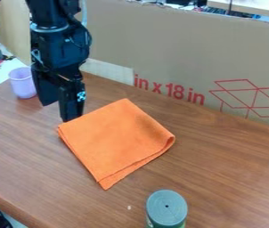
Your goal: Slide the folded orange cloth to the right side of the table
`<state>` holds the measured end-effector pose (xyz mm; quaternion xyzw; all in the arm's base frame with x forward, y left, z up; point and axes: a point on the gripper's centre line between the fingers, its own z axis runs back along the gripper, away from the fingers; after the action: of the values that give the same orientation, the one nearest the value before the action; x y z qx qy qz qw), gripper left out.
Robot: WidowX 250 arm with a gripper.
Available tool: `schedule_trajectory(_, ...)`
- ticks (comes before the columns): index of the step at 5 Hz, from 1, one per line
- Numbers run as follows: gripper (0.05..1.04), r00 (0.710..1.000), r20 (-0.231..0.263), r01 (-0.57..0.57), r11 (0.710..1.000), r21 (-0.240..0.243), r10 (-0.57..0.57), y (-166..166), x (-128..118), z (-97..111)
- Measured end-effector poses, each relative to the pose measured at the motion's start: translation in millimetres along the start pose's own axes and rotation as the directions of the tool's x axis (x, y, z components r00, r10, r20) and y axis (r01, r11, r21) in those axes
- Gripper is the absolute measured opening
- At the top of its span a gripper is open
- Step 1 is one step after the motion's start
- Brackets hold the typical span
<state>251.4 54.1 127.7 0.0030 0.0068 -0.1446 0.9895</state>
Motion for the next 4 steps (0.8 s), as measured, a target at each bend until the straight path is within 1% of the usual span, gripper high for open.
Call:
schedule_trajectory(1, 1.001, 1.0, -0.024, 0.0, 1.0, -0.013, 0.0, -0.8, -1.3, -6.9)
schedule_trajectory(2, 1.001, 0.999, -0.029, 0.022, 1.0, -0.015, -0.023, 4.7, 9.3, -14.5)
schedule_trajectory(3, 1.001, 0.999, -0.01, 0.044, 0.999, 0.03, -0.044, 16.8, 23.1, -23.5)
schedule_trajectory(4, 1.001, 0.998, -0.033, 0.063, 0.996, 0.055, -0.061, 21.4, 33.5, -43.8)
